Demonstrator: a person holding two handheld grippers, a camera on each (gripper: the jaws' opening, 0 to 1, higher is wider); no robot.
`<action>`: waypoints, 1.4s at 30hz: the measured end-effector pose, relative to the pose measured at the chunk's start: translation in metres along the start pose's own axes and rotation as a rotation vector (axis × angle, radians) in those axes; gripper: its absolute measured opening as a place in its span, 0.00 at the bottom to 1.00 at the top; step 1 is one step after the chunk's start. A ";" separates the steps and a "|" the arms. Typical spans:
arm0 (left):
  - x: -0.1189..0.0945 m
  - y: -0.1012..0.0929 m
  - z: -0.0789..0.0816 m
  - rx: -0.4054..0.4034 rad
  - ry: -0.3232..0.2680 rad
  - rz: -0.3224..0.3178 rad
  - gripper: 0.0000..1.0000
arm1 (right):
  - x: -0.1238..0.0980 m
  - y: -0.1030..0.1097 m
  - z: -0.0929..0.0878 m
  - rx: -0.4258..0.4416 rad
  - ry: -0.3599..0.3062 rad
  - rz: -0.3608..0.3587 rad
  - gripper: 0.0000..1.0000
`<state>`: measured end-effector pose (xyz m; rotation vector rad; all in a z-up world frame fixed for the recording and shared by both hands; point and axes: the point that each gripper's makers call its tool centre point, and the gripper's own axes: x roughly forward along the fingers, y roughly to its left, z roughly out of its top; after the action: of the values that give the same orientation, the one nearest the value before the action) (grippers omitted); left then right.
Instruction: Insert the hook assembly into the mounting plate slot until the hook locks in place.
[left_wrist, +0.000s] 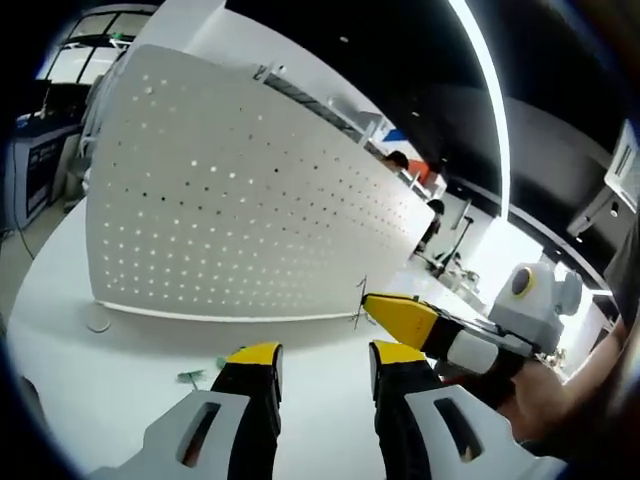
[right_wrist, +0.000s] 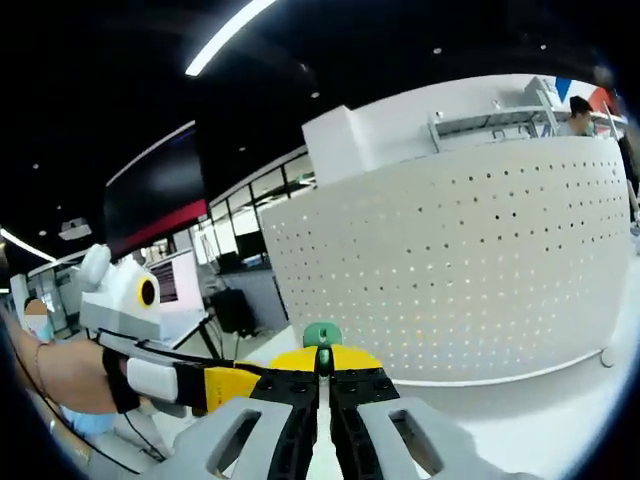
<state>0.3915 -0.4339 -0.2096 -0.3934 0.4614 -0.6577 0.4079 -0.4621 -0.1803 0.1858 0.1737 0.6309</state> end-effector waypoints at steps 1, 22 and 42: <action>0.000 -0.001 0.000 0.003 0.000 -0.005 0.35 | 0.000 0.005 0.000 -0.001 0.004 0.014 0.00; -0.004 -0.005 -0.010 0.224 0.046 -0.024 0.02 | 0.001 0.034 -0.016 0.005 0.069 0.108 0.00; -0.009 -0.008 -0.006 0.327 0.049 -0.020 0.01 | -0.002 0.036 -0.011 0.010 0.124 0.125 0.02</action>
<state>0.3778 -0.4349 -0.2080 -0.0727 0.3884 -0.7492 0.3835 -0.4332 -0.1827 0.1681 0.2870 0.7666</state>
